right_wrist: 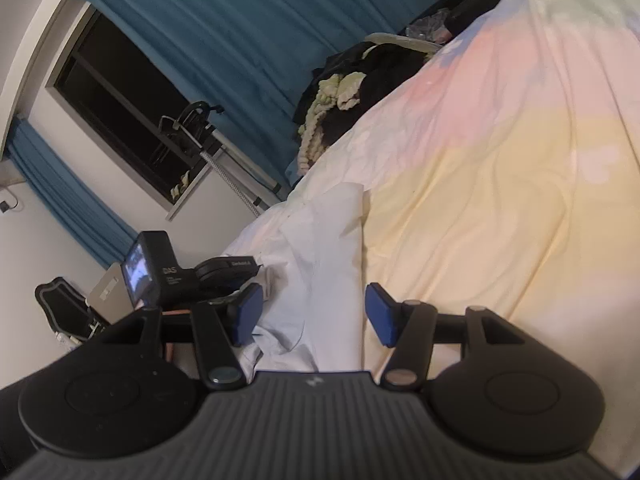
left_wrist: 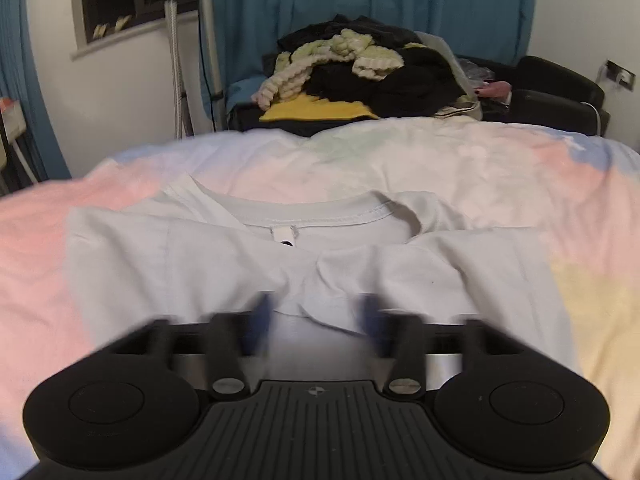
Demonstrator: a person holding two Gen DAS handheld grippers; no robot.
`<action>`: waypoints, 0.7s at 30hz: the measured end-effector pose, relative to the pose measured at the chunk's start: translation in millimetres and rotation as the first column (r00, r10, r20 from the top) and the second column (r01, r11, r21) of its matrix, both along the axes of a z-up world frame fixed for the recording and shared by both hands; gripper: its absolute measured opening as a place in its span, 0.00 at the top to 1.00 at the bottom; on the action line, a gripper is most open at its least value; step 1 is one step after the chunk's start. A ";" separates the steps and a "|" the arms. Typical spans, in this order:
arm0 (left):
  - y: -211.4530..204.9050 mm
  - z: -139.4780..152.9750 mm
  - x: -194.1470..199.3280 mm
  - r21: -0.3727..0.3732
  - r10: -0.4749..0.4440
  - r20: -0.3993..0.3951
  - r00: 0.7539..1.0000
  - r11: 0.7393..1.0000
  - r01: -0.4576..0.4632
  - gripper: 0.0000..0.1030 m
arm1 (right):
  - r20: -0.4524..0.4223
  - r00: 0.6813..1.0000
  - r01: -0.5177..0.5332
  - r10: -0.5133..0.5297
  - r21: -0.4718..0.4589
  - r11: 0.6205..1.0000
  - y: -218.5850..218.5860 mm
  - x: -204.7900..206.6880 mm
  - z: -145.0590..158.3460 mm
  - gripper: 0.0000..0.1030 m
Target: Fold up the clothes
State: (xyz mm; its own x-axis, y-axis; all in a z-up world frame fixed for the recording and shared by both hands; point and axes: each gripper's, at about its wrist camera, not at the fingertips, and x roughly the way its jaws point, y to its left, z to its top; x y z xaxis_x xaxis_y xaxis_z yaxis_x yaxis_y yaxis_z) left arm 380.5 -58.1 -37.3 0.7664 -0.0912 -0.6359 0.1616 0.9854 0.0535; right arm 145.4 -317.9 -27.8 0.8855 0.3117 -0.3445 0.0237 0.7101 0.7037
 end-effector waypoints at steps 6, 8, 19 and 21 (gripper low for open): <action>16.0 32.9 -83.3 -0.071 -0.068 0.035 0.997 0.995 0.071 0.31 | -0.029 0.993 -0.113 0.111 -0.077 0.991 6.6 3.4 7.7 0.43; 17.2 37.6 -117.4 -0.082 -0.069 0.029 0.997 0.994 0.071 0.31 | -0.030 0.992 -0.128 0.125 -0.111 0.986 8.0 -2.4 12.0 0.43; -15.4 34.4 -302.9 -0.212 -0.166 0.095 0.982 0.960 0.183 0.32 | 0.046 0.992 -0.109 0.114 -0.105 0.988 -18.9 -72.7 52.0 0.42; -27.0 26.1 -324.4 -0.211 -0.210 0.093 0.973 0.951 0.226 0.32 | 0.048 0.991 -0.114 0.122 -0.136 0.984 -17.9 -90.2 56.2 0.42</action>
